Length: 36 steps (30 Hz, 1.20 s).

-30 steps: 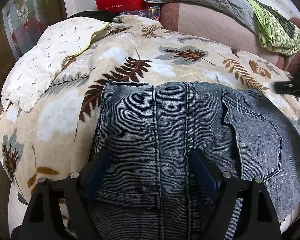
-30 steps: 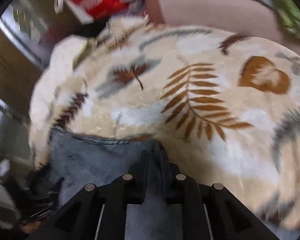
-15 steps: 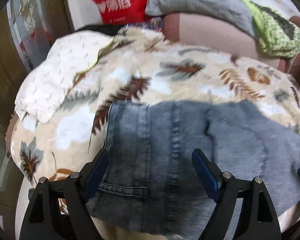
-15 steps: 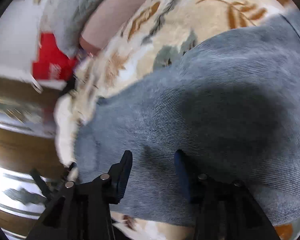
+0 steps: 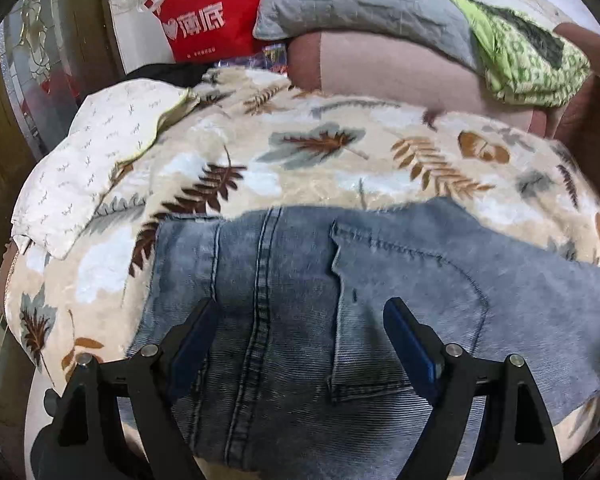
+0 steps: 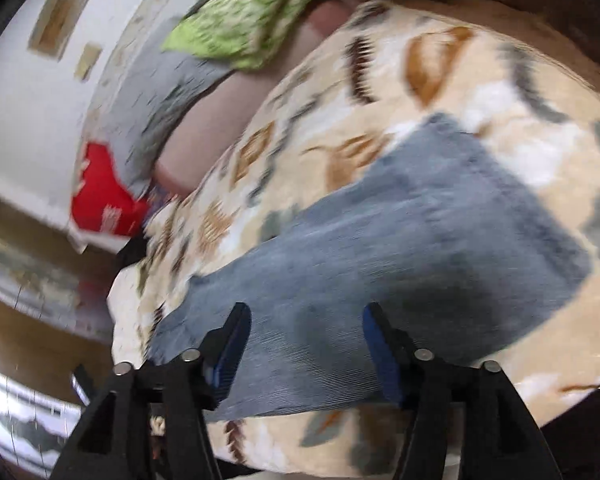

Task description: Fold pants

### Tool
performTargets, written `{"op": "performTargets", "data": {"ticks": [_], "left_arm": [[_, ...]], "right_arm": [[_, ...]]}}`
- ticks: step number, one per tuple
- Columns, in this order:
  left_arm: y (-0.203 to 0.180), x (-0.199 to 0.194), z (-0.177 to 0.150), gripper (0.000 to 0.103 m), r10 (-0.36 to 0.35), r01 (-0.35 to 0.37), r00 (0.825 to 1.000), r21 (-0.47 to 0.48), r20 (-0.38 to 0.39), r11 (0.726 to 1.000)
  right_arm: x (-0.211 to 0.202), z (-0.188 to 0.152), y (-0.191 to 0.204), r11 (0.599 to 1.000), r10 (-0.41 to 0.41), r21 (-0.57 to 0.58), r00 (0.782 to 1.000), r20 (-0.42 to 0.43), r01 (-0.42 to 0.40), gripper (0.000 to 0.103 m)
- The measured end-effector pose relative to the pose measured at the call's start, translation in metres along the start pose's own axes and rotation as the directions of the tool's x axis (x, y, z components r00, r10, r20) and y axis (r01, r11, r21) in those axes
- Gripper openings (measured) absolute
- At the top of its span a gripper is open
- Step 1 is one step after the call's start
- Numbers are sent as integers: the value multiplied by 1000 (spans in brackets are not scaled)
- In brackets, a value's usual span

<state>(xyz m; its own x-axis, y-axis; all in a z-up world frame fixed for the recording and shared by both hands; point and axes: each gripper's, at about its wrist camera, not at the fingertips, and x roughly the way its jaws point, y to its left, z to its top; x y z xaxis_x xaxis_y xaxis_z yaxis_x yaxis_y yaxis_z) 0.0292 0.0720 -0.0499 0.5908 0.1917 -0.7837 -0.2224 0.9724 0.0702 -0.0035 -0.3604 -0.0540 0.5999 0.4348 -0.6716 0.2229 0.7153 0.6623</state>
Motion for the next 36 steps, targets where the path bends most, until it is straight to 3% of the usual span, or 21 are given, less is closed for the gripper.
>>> {"op": "performTargets", "data": {"ticks": [2, 3, 7, 11, 13, 15, 17, 19, 22, 26, 30, 36], "left_arm": [[0, 17, -6, 85, 15, -15, 999, 11, -47, 1000], [1, 26, -10, 87, 15, -14, 997, 15, -72, 1000], [2, 25, -15, 88, 11, -10, 999, 34, -34, 999], [10, 26, -16, 88, -17, 18, 999, 22, -33, 1000], [12, 27, -18, 88, -25, 26, 999, 23, -27, 999], [10, 27, -16, 88, -16, 17, 999, 25, -34, 1000], [10, 25, -13, 88, -12, 12, 999, 17, -43, 1000], [9, 15, -7, 87, -6, 5, 999, -7, -44, 1000], [3, -14, 2, 88, -19, 20, 999, -27, 37, 999], [-23, -36, 15, 87, -74, 75, 995, -10, 69, 997], [-75, -43, 23, 88, -172, 169, 983, 43, 62, 985], [-160, -46, 19, 88, -303, 298, 953, 145, 11, 943]], "right_arm": [[19, 2, -20, 997, -77, 27, 996, -49, 79, 80], [27, 1, -29, 997, -58, 40, 997, -60, 60, 80], [15, 6, -14, 997, -72, 30, 996, -60, 74, 80], [5, 1, 19, 998, 2, -59, 1000, -16, -3, 82], [25, -4, 18, 997, -19, -71, 998, -57, 15, 89], [58, -10, 1, 994, -87, -81, 986, -140, 77, 89], [48, -8, 13, 992, -86, -107, 990, -113, 74, 89], [27, -6, 23, 996, -17, -88, 997, -79, 10, 89], [-16, -11, 19, 996, 50, -81, 999, 21, -48, 89], [-44, -21, -44, 990, 60, 124, 996, 61, -67, 89], [-59, -19, -104, 948, 52, 310, 995, 87, -76, 90], [-53, 0, -123, 930, 84, 351, 993, 85, -109, 89]]}}
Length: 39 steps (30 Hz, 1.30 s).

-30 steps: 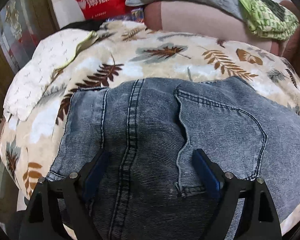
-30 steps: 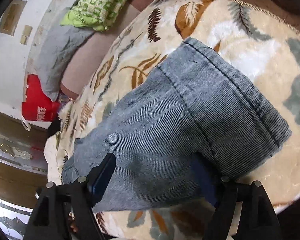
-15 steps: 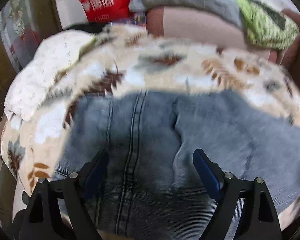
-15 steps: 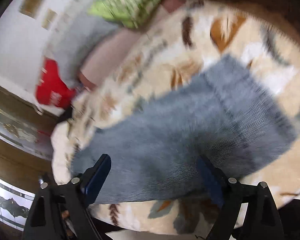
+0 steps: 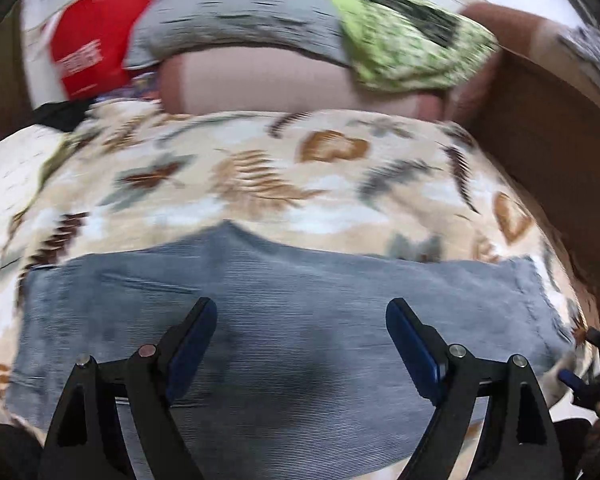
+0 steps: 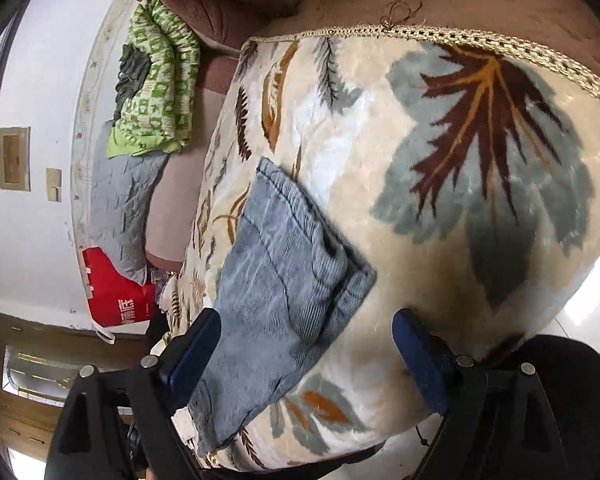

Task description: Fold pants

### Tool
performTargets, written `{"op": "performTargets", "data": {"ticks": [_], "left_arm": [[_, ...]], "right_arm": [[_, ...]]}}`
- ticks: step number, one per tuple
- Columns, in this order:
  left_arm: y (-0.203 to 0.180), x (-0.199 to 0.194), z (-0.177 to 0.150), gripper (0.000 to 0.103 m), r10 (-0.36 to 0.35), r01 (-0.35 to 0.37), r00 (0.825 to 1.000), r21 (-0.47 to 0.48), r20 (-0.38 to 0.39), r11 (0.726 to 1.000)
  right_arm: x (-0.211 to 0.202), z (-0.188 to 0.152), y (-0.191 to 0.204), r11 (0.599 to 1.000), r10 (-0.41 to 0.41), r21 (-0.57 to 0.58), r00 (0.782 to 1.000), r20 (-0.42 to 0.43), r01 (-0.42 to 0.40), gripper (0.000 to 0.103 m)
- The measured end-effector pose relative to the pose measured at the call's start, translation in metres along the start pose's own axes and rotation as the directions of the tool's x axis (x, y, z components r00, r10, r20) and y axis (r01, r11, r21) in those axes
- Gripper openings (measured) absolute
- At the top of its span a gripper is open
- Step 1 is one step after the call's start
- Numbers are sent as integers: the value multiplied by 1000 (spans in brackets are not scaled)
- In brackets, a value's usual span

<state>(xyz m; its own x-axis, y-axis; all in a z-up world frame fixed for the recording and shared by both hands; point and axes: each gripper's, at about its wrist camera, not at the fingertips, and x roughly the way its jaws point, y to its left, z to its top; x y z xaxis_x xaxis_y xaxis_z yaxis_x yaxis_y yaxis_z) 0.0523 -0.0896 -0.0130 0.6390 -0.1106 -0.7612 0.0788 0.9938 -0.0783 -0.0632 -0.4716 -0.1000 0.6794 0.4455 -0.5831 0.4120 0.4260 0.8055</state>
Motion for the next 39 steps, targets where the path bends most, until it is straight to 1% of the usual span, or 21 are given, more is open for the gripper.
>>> {"op": "performTargets", "data": {"ticks": [3, 6, 7, 10, 12, 14, 16, 17, 19, 20, 21, 23, 25, 27, 29, 33, 34, 37, 39], "left_arm": [[-26, 14, -6, 87, -26, 27, 999, 50, -26, 998], [-31, 26, -13, 88, -27, 30, 998, 63, -56, 998], [-30, 31, -14, 88, -22, 26, 997, 57, -79, 998], [-20, 32, -14, 87, -25, 24, 994, -12, -108, 1000], [-16, 30, -14, 87, -25, 22, 993, -30, -111, 999], [-13, 28, -13, 87, -10, 7, 994, -28, -110, 1000], [-6, 29, -11, 87, 5, -13, 992, -65, -129, 998], [-2, 31, -10, 87, 7, -21, 990, -98, -140, 995], [-1, 36, -8, 87, 6, -26, 986, -120, -166, 992], [-3, 37, -7, 87, 6, -26, 986, -116, -166, 993], [-6, 37, -6, 87, 22, -40, 986, -107, -163, 993], [-10, 34, -7, 87, 24, -42, 986, -106, -162, 993], [-16, 30, -9, 87, 10, -25, 989, -102, -149, 994], [-21, 30, -11, 87, 14, -24, 989, -70, -149, 997], [-24, 33, -12, 87, 27, -36, 988, -62, -154, 997], [-27, 48, -11, 87, 2, -18, 983, -85, -183, 996], [-31, 54, -11, 87, -9, -6, 982, -78, -188, 997], [-43, 64, -14, 87, -14, 6, 979, -41, -202, 999], [-47, 69, -16, 87, -25, 17, 977, -41, -211, 999]], "right_arm": [[8, 5, -1, 1000, -24, -2, 1000, -11, 24, 90], [14, 5, 3, 999, -33, -25, 999, -5, 33, 91], [12, 6, 3, 999, -30, -26, 1000, -2, 30, 91], [11, 6, 0, 1000, -22, -6, 1000, 2, 22, 91], [11, 5, 0, 1000, -22, -5, 1000, 11, 22, 91], [11, 2, 1, 999, -32, -8, 999, 22, 32, 91], [13, 3, 4, 999, -48, -4, 999, 17, 49, 92], [13, 5, 6, 998, -63, 11, 998, 1, 63, 92], [12, 7, 10, 998, -48, 30, 999, -19, 48, 92], [12, 9, 12, 999, -40, 35, 999, -26, 41, 92], [12, 9, 12, 998, -44, 38, 999, -25, 45, 92], [17, 10, 7, 995, -63, 70, 997, -49, 67, 92], [17, 9, 6, 995, -49, 82, 997, -53, 53, 92], [17, 7, 3, 996, -36, 83, 998, -46, 40, 92], [19, 7, 0, 996, -26, 81, 999, -48, 30, 92], [19, 10, -3, 993, -17, 113, 998, -61, 24, 93], [19, 11, -3, 992, -13, 128, 998, -63, 21, 93], [21, 12, -1, 992, -32, 123, 997, -65, 40, 93], [22, 13, 0, 990, -41, 130, 997, -59, 48, 93]]}}
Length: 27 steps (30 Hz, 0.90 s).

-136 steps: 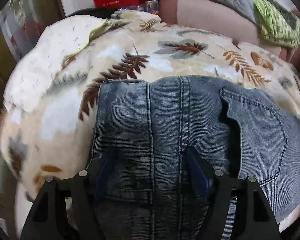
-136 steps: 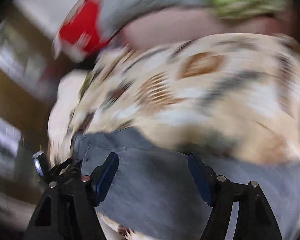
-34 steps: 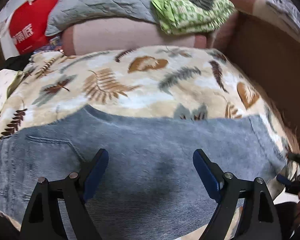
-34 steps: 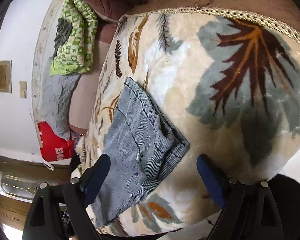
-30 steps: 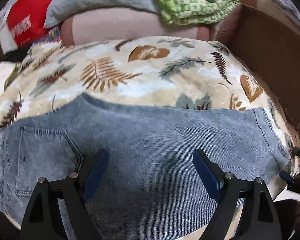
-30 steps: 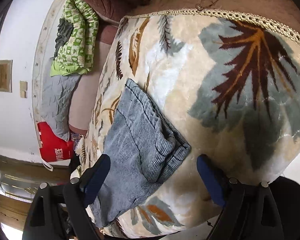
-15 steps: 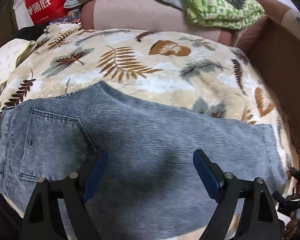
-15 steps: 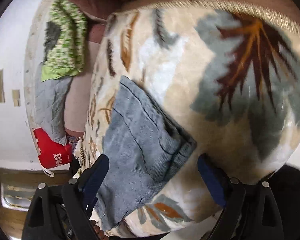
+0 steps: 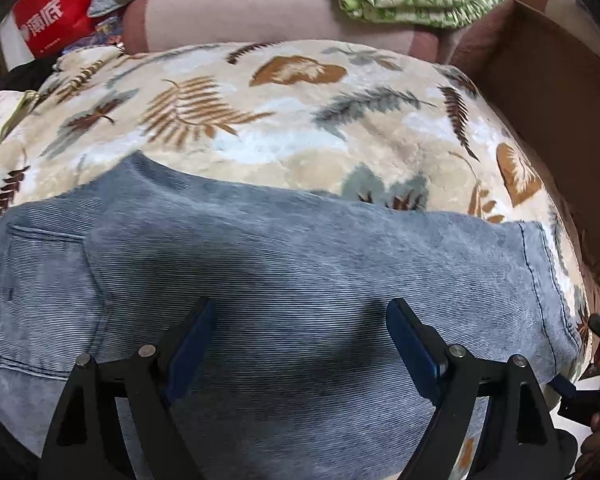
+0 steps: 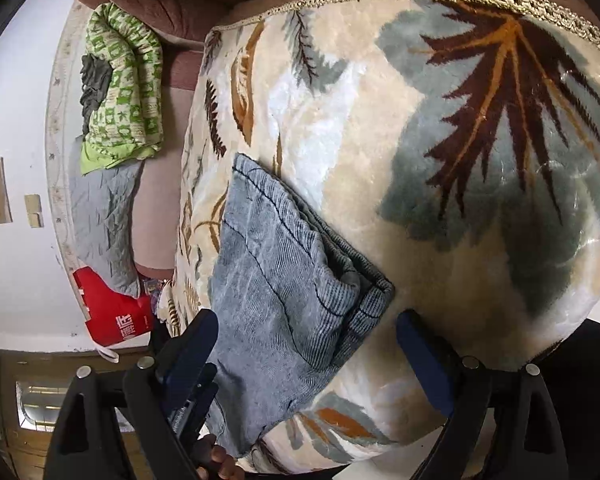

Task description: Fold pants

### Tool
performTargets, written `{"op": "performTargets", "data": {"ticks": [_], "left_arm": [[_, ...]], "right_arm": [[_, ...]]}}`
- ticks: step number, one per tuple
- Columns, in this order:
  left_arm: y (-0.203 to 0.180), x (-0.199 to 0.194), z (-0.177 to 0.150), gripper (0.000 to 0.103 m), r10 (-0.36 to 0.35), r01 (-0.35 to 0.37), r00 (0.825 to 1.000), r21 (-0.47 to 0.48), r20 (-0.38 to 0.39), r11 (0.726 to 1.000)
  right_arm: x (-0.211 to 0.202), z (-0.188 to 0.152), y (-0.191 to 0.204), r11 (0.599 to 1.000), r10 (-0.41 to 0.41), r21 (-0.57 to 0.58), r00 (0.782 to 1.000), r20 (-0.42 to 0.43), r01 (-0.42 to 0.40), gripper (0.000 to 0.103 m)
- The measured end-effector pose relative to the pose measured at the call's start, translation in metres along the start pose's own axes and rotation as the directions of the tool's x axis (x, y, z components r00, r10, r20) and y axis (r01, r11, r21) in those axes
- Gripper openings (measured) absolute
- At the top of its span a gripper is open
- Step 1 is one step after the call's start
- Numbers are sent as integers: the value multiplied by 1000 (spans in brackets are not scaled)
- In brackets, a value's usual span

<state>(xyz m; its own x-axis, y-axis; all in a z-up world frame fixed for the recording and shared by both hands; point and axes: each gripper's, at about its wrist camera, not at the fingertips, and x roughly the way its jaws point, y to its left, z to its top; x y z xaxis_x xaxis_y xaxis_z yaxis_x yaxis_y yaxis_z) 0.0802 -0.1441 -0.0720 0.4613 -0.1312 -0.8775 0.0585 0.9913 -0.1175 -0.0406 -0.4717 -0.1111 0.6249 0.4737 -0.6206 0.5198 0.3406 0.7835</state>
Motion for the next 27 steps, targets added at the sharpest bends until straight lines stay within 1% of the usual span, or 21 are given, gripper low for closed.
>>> {"op": "performTargets", "data": {"ticks": [3, 4, 6, 8, 9, 11, 12, 13, 14, 15, 16, 17, 18, 19, 20, 22, 23, 24, 25, 26, 27], "left_arm": [[-10, 10, 0, 88, -12, 12, 1000, 10, 2, 1000], [-12, 13, -1, 88, -2, 2, 1000, 25, 6, 1000], [-19, 25, -6, 90, 45, -45, 999, 75, 8, 996], [-27, 27, -9, 92, 87, -92, 995, 134, 42, 987], [-30, 25, -9, 92, 99, -106, 994, 147, 53, 983], [-28, 19, -6, 92, 85, -88, 996, 141, 26, 986], [-27, 13, -4, 92, 75, -80, 996, 130, 40, 988], [-25, 5, -3, 92, 68, -77, 995, 121, 72, 990], [-24, 0, -3, 92, 61, -73, 993, 117, 103, 990], [-25, -2, -3, 92, 58, -71, 992, 119, 116, 990], [-27, 2, -3, 92, 58, -73, 992, 136, 109, 988], [-31, 12, -5, 92, 71, -82, 995, 160, 70, 984], [-35, 29, -9, 95, 105, -104, 994, 202, 4, 974], [-39, 35, -14, 98, 132, -140, 990, 235, 50, 962], [-40, 33, -13, 99, 144, -155, 988, 251, 60, 955], [-36, 21, -6, 97, 122, -123, 992, 213, 22, 969], [-35, 15, -4, 97, 105, -109, 994, 197, 31, 974], [-34, 1, 0, 97, 83, -98, 993, 192, 85, 977], [-36, -4, 0, 97, 85, -108, 989, 201, 118, 974], [-36, -4, 0, 97, 93, -120, 987, 212, 131, 970], [-37, 9, -2, 97, 116, -135, 989, 234, 94, 963]], "right_arm": [[0, 4, 5, 1000, -7, 5, 1000, 9, 6, 93], [1, 5, 8, 1000, -14, -15, 1000, 16, 14, 93], [4, 5, 9, 999, -29, -29, 999, 26, 29, 93], [6, 5, 9, 999, -40, -26, 998, 38, 41, 93], [6, 5, 11, 998, -49, -30, 998, 43, 50, 92], [4, 5, 17, 995, -77, -64, 995, 61, 81, 82], [4, 5, 19, 992, -94, -80, 993, 70, 99, 68], [4, 5, 20, 989, -108, -93, 991, 77, 115, 47], [6, 5, 20, 987, -119, -100, 990, 76, 127, 42], [8, 6, 18, 986, -130, -99, 989, 71, 137, 41], [10, 7, 17, 984, -138, -102, 988, 70, 144, 41], [10, 7, 18, 983, -143, -109, 987, 69, 150, 41], [11, 7, 20, 980, -153, -120, 986, 68, 161, 43], [11, 7, 22, 979, -158, -124, 985, 67, 165, 44], [12, 7, 22, 979, -158, -119, 985, 68, 165, 44], [12, 7, 25, 973, -175, -142, 982, 71, 183, 44], [13, 7, 28, 967, -186, -162, 980, 74, 195, 44], [14, 6, 30, 963, -195, -172, 978, 76, 205, 42], [14, 6, 30, 962, -200, -172, 976, 80, 212, 40], [14, 5, 30, 958, -209, -180, 974, 85, 222, 38], [15, 4, 32, 951, -222, -197, 971, 93, 237, 36]]}}
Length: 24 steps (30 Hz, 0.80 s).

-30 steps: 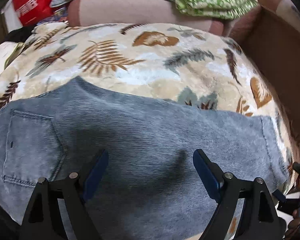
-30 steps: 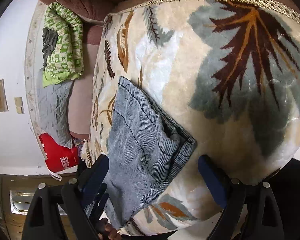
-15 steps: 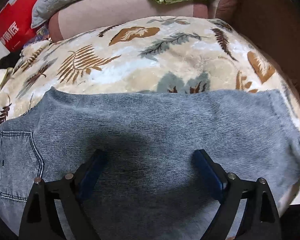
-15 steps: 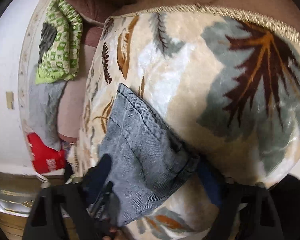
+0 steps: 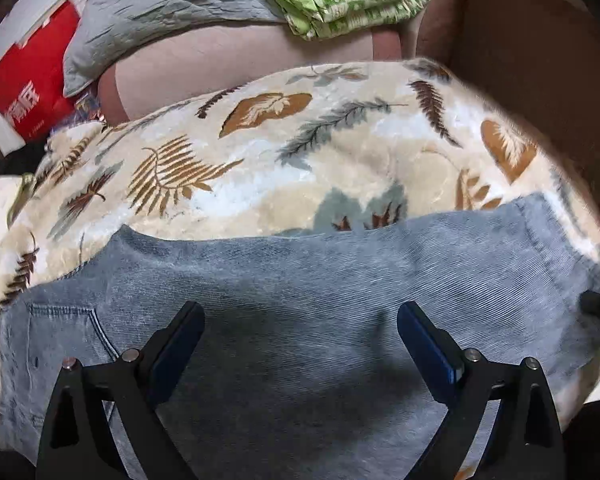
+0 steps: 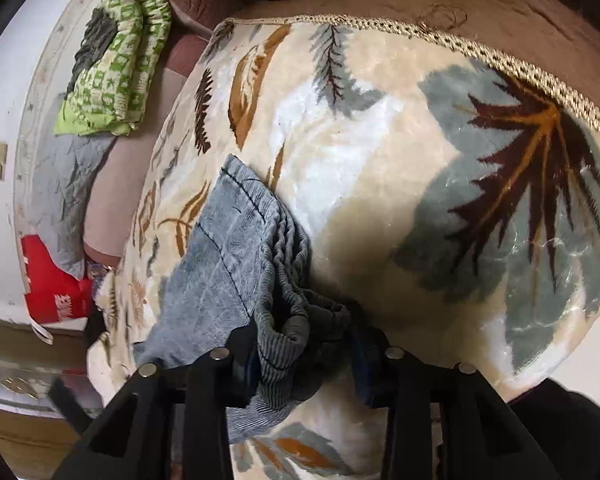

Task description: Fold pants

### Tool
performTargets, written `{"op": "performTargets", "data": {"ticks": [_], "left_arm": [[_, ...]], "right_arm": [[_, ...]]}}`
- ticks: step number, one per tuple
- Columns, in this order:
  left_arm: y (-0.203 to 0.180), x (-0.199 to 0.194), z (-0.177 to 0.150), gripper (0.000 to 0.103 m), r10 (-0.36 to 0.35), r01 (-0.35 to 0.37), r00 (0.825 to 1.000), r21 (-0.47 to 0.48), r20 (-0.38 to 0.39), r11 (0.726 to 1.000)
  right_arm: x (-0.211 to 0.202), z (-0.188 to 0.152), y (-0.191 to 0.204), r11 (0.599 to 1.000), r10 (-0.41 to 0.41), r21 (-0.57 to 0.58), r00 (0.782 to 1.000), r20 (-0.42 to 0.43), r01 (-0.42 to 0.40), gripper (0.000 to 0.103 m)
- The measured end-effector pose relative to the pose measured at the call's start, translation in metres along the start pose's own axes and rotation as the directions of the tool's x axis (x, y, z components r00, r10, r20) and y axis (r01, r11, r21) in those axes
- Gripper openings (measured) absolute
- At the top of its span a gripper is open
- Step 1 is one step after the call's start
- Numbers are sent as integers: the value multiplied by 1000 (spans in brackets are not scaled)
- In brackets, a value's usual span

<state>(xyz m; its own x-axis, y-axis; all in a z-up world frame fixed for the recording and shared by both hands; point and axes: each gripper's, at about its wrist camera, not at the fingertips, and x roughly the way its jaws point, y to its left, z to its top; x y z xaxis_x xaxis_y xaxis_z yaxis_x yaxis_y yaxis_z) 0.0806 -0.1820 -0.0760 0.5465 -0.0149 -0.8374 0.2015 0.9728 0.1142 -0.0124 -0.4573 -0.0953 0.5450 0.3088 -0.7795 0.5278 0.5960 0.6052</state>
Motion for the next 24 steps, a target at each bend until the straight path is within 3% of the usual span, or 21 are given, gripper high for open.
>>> {"op": "performTargets", "data": {"ticks": [1, 3, 6, 8, 9, 12, 13, 15, 16, 17, 20, 22, 24], "left_arm": [[-6, 23, -4, 97, 2, 2, 995, 37, -100, 999], [-7, 28, -9, 102, 11, -8, 998, 52, -57, 999], [3, 10, -2, 100, -40, 40, 997, 1, -65, 999], [13, -14, -6, 100, -78, 78, 997, -23, 18, 997], [14, -15, -9, 100, -79, 80, 997, -27, 22, 996], [-3, 31, -26, 103, -97, 115, 982, 104, -163, 988], [2, 19, -25, 102, -118, 128, 987, 92, -105, 987], [19, 9, -22, 101, -196, 196, 972, -9, -133, 981], [37, -4, -21, 101, -250, 243, 964, -80, -91, 967], [58, -20, -23, 101, -248, 242, 968, -122, -39, 963], [121, -51, -36, 101, -181, 188, 982, -238, 50, 953], [178, -69, -57, 101, -98, 119, 992, -366, 76, 923], [220, -80, -77, 101, -34, 59, 998, -459, 61, 887]], "right_arm": [[0, 0, 2, 1000, -10, -12, 1000, 2, 10, 34], [1, 0, 7, 999, -34, -39, 999, 4, 34, 33], [-1, 2, 18, 994, -64, -84, 998, 17, 65, 29], [-6, 1, 27, 991, -70, -108, 997, 37, 74, 28], [-10, 1, 34, 988, -73, -130, 996, 53, 79, 28], [-21, -6, 71, 965, -88, -236, 990, 108, 112, 27], [-25, -10, 87, 953, -86, -278, 988, 128, 119, 27], [-35, -27, 130, 908, -64, -397, 981, 181, 133, 27], [-41, -41, 156, 870, -51, -471, 976, 214, 148, 27], [-44, -55, 177, 837, -30, -525, 973, 231, 151, 27], [-38, -110, 233, 717, 50, -687, 974, 221, 119, 27], [-18, -155, 257, 636, 90, -769, 983, 161, 67, 27], [18, -195, 264, 586, 98, -810, 991, 91, 17, 31]]}}
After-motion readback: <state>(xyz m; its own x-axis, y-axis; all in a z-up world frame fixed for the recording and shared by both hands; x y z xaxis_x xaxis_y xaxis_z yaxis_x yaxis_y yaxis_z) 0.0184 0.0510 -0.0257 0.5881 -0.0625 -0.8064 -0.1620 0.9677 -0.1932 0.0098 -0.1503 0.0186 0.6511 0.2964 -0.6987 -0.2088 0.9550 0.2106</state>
